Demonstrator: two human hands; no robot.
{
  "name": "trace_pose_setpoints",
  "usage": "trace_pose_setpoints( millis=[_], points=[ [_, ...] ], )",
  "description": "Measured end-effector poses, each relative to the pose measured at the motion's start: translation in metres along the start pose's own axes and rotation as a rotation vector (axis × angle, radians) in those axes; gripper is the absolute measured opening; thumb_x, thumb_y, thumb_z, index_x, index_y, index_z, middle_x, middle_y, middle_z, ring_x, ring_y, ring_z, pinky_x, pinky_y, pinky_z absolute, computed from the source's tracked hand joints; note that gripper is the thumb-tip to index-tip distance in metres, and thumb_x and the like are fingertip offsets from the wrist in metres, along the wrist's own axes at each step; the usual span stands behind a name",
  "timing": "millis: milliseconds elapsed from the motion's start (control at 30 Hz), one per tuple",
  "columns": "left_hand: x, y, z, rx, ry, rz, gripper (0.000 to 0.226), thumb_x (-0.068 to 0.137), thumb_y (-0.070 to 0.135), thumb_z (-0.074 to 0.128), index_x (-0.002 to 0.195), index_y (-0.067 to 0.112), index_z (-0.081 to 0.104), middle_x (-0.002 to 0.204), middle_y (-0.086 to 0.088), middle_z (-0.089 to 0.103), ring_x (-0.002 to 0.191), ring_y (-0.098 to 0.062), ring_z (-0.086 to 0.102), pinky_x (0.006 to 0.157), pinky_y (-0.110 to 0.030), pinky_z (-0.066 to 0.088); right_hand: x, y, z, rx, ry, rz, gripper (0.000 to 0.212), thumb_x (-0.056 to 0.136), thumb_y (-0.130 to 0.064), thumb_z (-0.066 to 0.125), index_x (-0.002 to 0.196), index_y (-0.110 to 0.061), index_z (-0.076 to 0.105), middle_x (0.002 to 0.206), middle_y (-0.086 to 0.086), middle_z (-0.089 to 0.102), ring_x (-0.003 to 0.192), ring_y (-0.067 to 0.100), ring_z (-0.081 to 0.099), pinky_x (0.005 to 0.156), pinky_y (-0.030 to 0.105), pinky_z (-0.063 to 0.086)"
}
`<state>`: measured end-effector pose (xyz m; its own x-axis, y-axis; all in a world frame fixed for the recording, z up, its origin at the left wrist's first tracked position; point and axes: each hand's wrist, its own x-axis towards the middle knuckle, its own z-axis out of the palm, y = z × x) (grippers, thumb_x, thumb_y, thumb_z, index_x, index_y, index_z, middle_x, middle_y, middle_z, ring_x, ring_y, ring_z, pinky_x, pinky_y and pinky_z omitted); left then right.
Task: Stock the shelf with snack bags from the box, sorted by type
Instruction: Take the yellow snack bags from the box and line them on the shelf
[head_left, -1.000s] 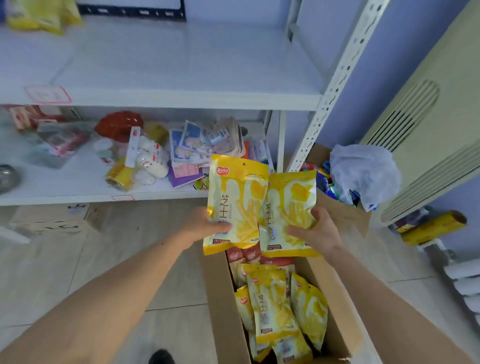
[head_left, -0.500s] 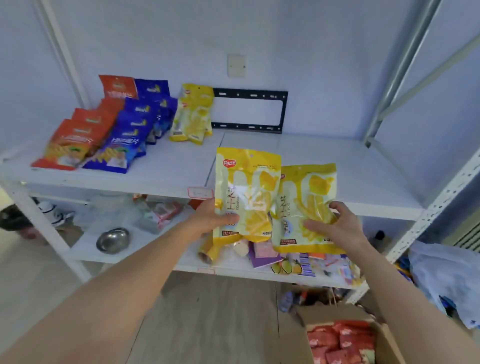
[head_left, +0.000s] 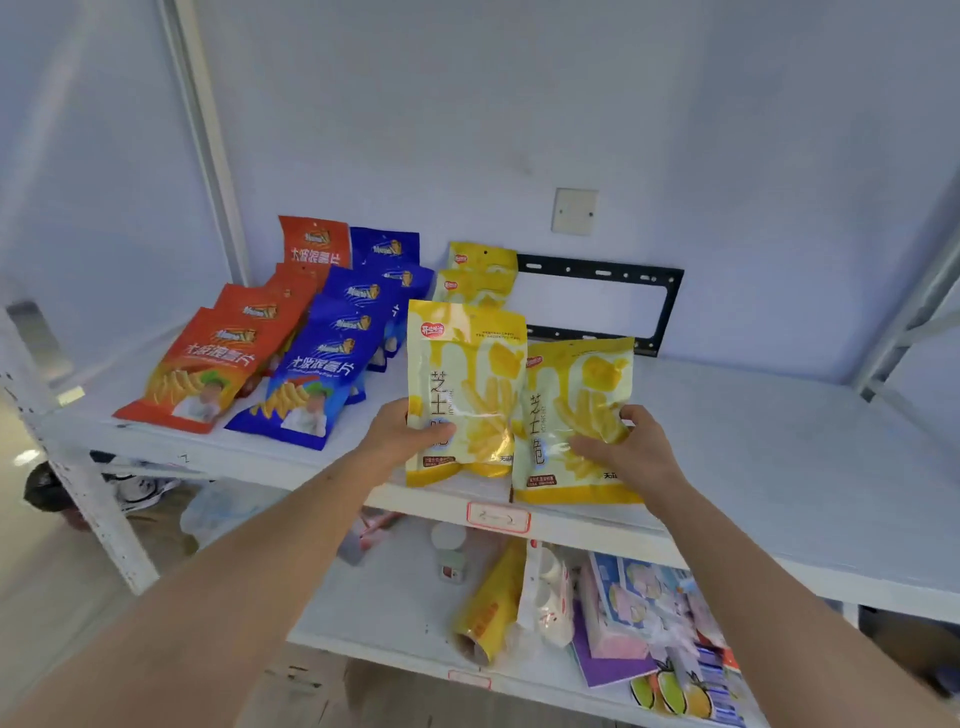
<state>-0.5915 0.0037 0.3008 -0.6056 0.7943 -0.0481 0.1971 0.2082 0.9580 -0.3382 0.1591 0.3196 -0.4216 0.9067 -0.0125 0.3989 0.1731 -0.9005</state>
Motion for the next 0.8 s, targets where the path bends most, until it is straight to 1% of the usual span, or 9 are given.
trace_pose_setpoints(
  millis=[100, 233, 267, 333, 433, 533, 633, 733, 800],
  points=[
    [0.055, -0.002, -0.008, -0.007, 0.037, -0.014, 0.034, 0.082, 0.019, 0.076, 0.114, 0.016, 0.065, 0.112, -0.003, 0.069, 0.102, -0.021, 0.066, 0.077, -0.029, 0.053, 0.052, -0.01, 0.021, 0.007, -0.007, 0.025, 0.081, 0.064, -0.034, 0.09, 0.131, -0.019, 0.047, 0.115, 0.003, 0.064, 0.093, 0.02, 0.067, 0.08, 0.039, 0.057],
    [0.125, -0.009, -0.017, -0.012, 0.108, -0.066, 0.047, 0.079, 0.021, 0.079, 0.123, 0.016, 0.061, 0.121, -0.005, 0.067, 0.107, -0.024, 0.064, 0.091, -0.043, 0.054, 0.106, -0.024, 0.042, 0.008, 0.006, 0.054, 0.08, 0.066, -0.032, 0.089, 0.132, -0.017, 0.046, 0.117, 0.003, 0.061, 0.094, 0.02, 0.063, 0.067, 0.028, 0.05],
    [0.139, -0.012, -0.019, 0.002, 0.12, -0.078, 0.05, 0.079, 0.021, 0.079, 0.125, 0.016, 0.06, 0.121, -0.004, 0.066, 0.108, -0.024, 0.064, 0.089, -0.041, 0.055, 0.117, -0.026, 0.046, 0.01, 0.013, 0.066, 0.079, 0.067, -0.031, 0.088, 0.132, -0.017, 0.046, 0.117, 0.003, 0.06, 0.095, 0.02, 0.063, 0.066, 0.028, 0.05],
    [0.163, -0.018, -0.022, 0.037, 0.121, -0.083, 0.054, 0.079, 0.021, 0.079, 0.128, 0.016, 0.058, 0.121, -0.003, 0.066, 0.107, -0.022, 0.064, 0.076, -0.03, 0.055, 0.136, -0.027, 0.054, 0.012, 0.028, 0.087, 0.08, 0.067, -0.032, 0.088, 0.132, -0.017, 0.045, 0.118, 0.003, 0.061, 0.097, 0.022, 0.064, 0.07, 0.031, 0.052],
    [0.195, -0.027, -0.023, 0.053, 0.094, -0.046, 0.06, 0.08, 0.019, 0.078, 0.134, 0.018, 0.053, 0.123, -0.002, 0.064, 0.111, -0.021, 0.062, 0.064, -0.018, 0.048, 0.155, -0.029, 0.064, 0.004, 0.048, 0.118, 0.078, 0.068, -0.034, 0.088, 0.131, -0.019, 0.045, 0.117, 0.003, 0.06, 0.096, 0.022, 0.064, 0.074, 0.033, 0.052],
    [0.222, -0.032, -0.022, 0.08, 0.064, -0.066, 0.056, 0.08, 0.021, 0.078, 0.13, 0.019, 0.055, 0.122, -0.001, 0.063, 0.113, -0.022, 0.061, 0.077, -0.028, 0.053, 0.166, -0.029, 0.073, 0.01, 0.032, 0.16, 0.075, 0.067, -0.034, 0.088, 0.127, -0.021, 0.046, 0.114, 0.003, 0.062, 0.092, 0.02, 0.065, 0.069, 0.03, 0.052],
    [0.243, -0.038, -0.021, 0.113, 0.07, -0.069, 0.052, 0.078, 0.024, 0.079, 0.125, 0.017, 0.058, 0.122, -0.001, 0.064, 0.115, -0.022, 0.06, 0.093, -0.04, 0.052, 0.173, -0.025, 0.082, 0.05, 0.005, 0.208, 0.073, 0.065, -0.031, 0.089, 0.124, -0.021, 0.048, 0.113, 0.003, 0.064, 0.092, 0.022, 0.068, 0.078, 0.038, 0.057],
    [0.259, -0.042, -0.022, 0.179, 0.087, -0.058, 0.052, 0.076, 0.029, 0.08, 0.122, 0.02, 0.057, 0.12, 0.0, 0.064, 0.114, -0.022, 0.058, 0.094, -0.042, 0.051, 0.175, -0.024, 0.088, 0.134, -0.025, 0.244, 0.067, 0.066, -0.024, 0.089, 0.121, -0.018, 0.051, 0.11, 0.004, 0.067, 0.089, 0.024, 0.071, 0.079, 0.04, 0.059],
    [0.267, -0.044, -0.022, 0.222, 0.078, -0.084, 0.053, 0.072, 0.038, 0.081, 0.116, 0.02, 0.057, 0.114, 0.003, 0.065, 0.11, -0.022, 0.061, 0.088, -0.042, 0.055, 0.175, -0.024, 0.09, 0.194, -0.043, 0.262, 0.064, 0.065, -0.02, 0.089, 0.119, -0.017, 0.054, 0.109, 0.006, 0.069, 0.087, 0.026, 0.073, 0.082, 0.044, 0.059]
  ],
)
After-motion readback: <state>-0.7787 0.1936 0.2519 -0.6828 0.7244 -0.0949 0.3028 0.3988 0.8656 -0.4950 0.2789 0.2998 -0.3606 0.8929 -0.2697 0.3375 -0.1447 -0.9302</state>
